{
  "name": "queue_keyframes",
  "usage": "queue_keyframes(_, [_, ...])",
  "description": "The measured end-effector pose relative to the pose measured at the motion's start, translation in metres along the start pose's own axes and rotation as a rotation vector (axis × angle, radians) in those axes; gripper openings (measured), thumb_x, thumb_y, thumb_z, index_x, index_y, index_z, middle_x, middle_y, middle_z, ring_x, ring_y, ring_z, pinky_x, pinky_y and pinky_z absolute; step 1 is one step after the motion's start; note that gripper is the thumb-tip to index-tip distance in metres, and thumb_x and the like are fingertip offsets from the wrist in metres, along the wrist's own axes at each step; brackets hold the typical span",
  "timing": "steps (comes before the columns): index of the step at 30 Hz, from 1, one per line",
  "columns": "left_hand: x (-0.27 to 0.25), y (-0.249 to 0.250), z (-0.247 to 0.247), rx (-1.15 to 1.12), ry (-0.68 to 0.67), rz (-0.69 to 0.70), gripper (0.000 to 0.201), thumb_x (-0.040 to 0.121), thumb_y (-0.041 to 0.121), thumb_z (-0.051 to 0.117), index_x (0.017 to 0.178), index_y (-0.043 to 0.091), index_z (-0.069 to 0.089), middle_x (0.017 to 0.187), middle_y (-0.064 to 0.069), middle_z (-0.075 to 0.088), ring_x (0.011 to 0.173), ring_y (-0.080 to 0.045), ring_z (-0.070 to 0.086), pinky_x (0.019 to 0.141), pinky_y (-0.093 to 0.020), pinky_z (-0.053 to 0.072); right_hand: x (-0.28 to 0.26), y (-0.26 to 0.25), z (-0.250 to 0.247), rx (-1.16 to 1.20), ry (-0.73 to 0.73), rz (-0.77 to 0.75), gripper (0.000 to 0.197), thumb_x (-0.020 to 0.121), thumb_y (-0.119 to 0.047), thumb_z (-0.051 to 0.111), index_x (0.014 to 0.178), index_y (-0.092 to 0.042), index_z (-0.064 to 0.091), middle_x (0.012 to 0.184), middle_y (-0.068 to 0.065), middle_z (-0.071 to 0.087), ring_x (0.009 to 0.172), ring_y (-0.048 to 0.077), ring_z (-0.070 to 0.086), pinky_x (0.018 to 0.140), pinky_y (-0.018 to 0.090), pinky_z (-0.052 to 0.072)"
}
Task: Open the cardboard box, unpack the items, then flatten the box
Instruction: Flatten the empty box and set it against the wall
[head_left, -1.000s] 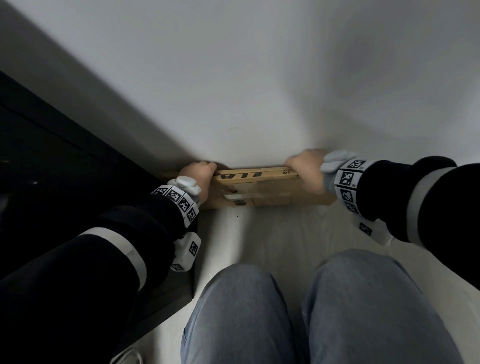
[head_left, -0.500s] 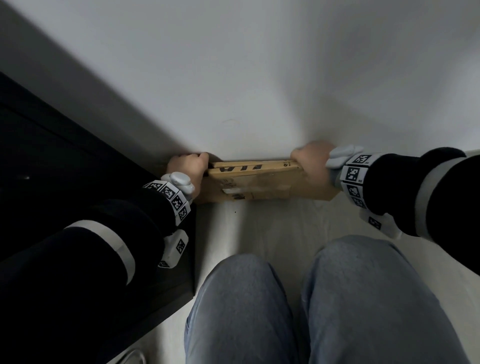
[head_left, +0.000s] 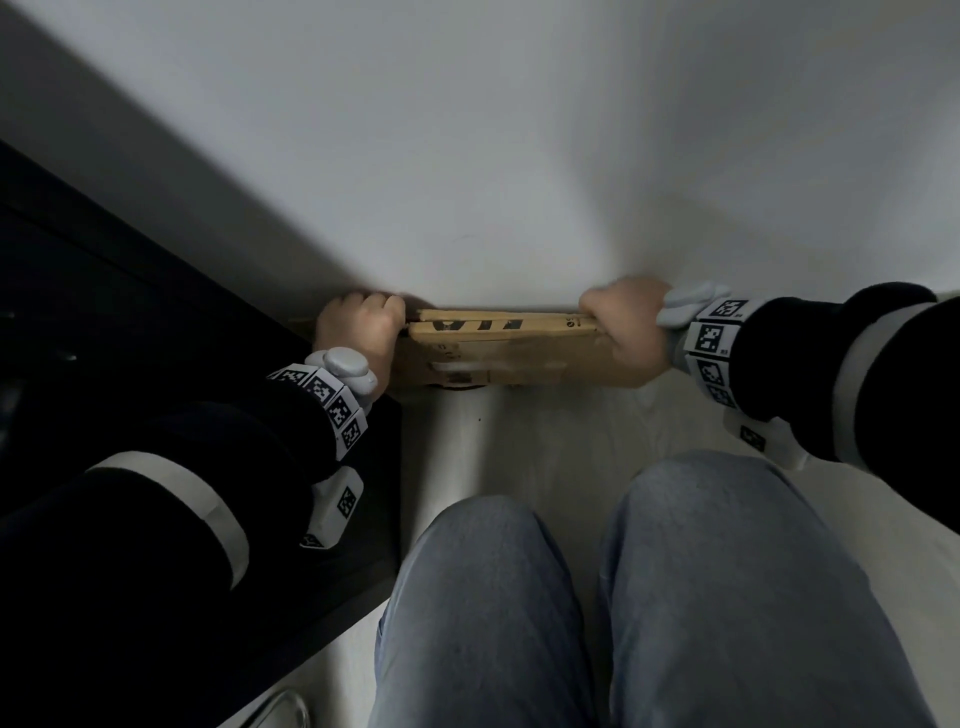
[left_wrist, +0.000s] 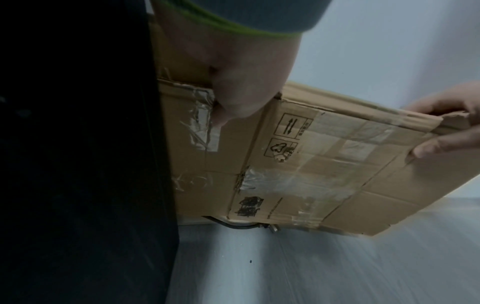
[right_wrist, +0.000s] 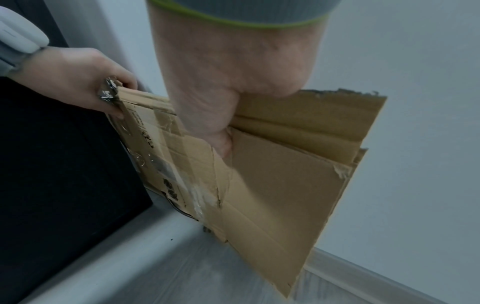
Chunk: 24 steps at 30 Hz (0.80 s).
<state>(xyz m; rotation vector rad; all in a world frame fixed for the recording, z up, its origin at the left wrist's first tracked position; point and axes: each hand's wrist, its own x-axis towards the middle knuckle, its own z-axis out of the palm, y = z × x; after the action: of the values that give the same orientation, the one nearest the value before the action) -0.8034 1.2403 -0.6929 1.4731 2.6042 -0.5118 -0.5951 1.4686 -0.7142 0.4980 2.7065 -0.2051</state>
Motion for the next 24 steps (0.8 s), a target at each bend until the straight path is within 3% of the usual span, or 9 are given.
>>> queue_keyframes(2, [0.003,-0.001,0.003,0.028,-0.065,-0.071,0.025,0.080,0.006,0.062,0.104,0.011,0.060,0.107,-0.012,0.067,0.100,-0.036,0.062,0.075,-0.038,0.045,0.006,-0.012,0.001,-0.037,-0.016,-0.008,0.013,0.082,-0.022,0.056,0.094,-0.022,0.058,0.087,0.002,0.065,0.071,0.024,0.054,0.065,0.028,0.042])
queue_keyframes(6, [0.010,-0.004,0.022,0.077,-0.164,-0.219,0.018,0.088,0.003,0.056,0.101,0.012,0.066,0.107,-0.011,0.070,0.101,-0.032,0.067,0.074,-0.035,0.045,0.018,-0.036,0.005,-0.078,-0.043,-0.028,0.021,0.079,-0.019,0.054,0.098,-0.024,0.061,0.093,0.003,0.068,0.079,0.029,0.065,0.064,0.030,0.047])
queue_keyframes(11, [0.013,0.002,0.055,0.120,-0.119,-0.333,0.028,0.099,0.014,0.043,0.120,0.010,0.061,0.125,-0.015,0.062,0.121,-0.034,0.052,0.100,-0.041,0.042,0.029,-0.047,0.004,-0.139,-0.072,-0.023,0.021,0.083,-0.009,0.054,0.099,-0.018,0.065,0.095,0.006,0.070,0.074,0.028,0.064,0.059,0.028,0.041])
queue_keyframes(15, [0.013,0.003,0.065,0.108,-0.041,-0.357,0.030,0.099,0.011,0.038,0.120,0.004,0.058,0.124,-0.022,0.060,0.119,-0.040,0.051,0.104,-0.043,0.038,0.030,-0.046,-0.001,-0.140,-0.038,-0.020,0.009,0.087,-0.022,0.057,0.094,-0.017,0.060,0.089,0.005,0.068,0.068,0.026,0.060,0.057,0.027,0.042])
queue_keyframes(18, [0.012,0.005,0.065,0.081,-0.032,-0.367,0.033,0.099,0.012,0.036,0.123,0.001,0.055,0.127,-0.026,0.058,0.121,-0.042,0.049,0.108,-0.047,0.035,0.029,-0.046,-0.002,-0.150,-0.009,-0.032,0.023,0.086,-0.033,0.059,0.101,-0.015,0.058,0.094,0.008,0.068,0.076,0.031,0.063,0.058,0.029,0.040])
queue_keyframes(21, [0.008,0.007,0.056,0.056,-0.069,-0.387,0.035,0.095,0.019,0.046,0.126,0.003,0.053,0.129,-0.025,0.057,0.123,-0.042,0.046,0.108,-0.050,0.034,0.030,-0.045,-0.001,-0.132,-0.022,-0.044,0.025,0.080,-0.031,0.056,0.100,-0.018,0.054,0.089,0.004,0.065,0.071,0.029,0.062,0.058,0.029,0.048])
queue_keyframes(24, [0.002,0.011,0.044,0.076,-0.096,-0.375,0.053,0.075,0.030,0.067,0.121,0.009,0.054,0.123,-0.023,0.058,0.117,-0.040,0.048,0.103,-0.048,0.037,0.030,-0.041,-0.008,-0.110,-0.061,-0.037,0.025,0.074,-0.029,0.056,0.097,-0.022,0.050,0.081,-0.001,0.061,0.065,0.024,0.060,0.059,0.032,0.055])
